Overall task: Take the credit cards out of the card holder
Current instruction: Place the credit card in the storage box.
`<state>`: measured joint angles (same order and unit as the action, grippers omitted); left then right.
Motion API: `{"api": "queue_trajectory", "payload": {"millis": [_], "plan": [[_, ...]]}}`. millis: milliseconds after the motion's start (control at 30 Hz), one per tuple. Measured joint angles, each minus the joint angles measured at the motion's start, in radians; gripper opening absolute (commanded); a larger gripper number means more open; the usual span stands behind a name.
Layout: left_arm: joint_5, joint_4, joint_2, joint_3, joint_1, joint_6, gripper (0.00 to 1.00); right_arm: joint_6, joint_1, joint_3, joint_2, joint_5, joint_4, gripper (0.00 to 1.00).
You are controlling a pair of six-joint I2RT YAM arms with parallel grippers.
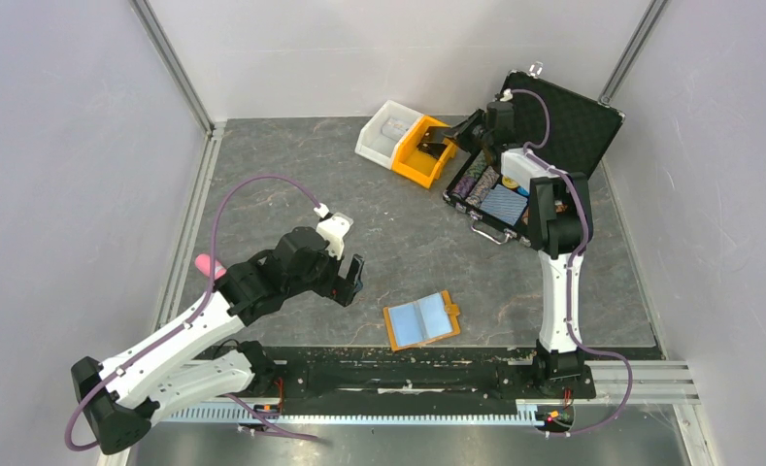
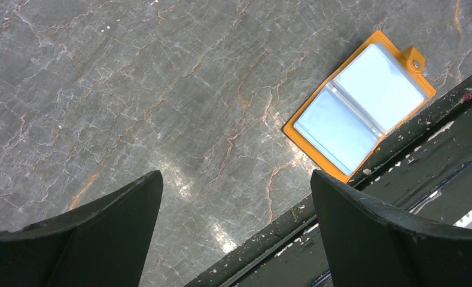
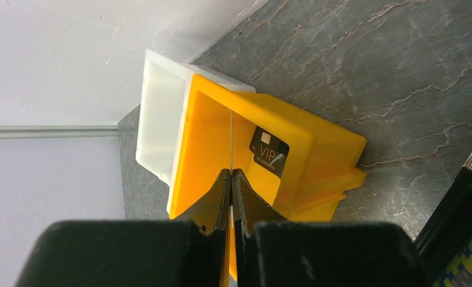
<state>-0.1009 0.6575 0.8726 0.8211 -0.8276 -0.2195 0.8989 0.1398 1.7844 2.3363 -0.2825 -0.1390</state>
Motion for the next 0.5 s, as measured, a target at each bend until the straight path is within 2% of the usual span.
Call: {"api": "queue_trajectory", "payload": {"millis": [500], "plan": [[-0.002, 0.0, 0.0, 0.0, 0.0, 0.0, 1.0, 0.015, 0.0, 0.03, 0.013, 0.033, 0.044, 0.04]]}}
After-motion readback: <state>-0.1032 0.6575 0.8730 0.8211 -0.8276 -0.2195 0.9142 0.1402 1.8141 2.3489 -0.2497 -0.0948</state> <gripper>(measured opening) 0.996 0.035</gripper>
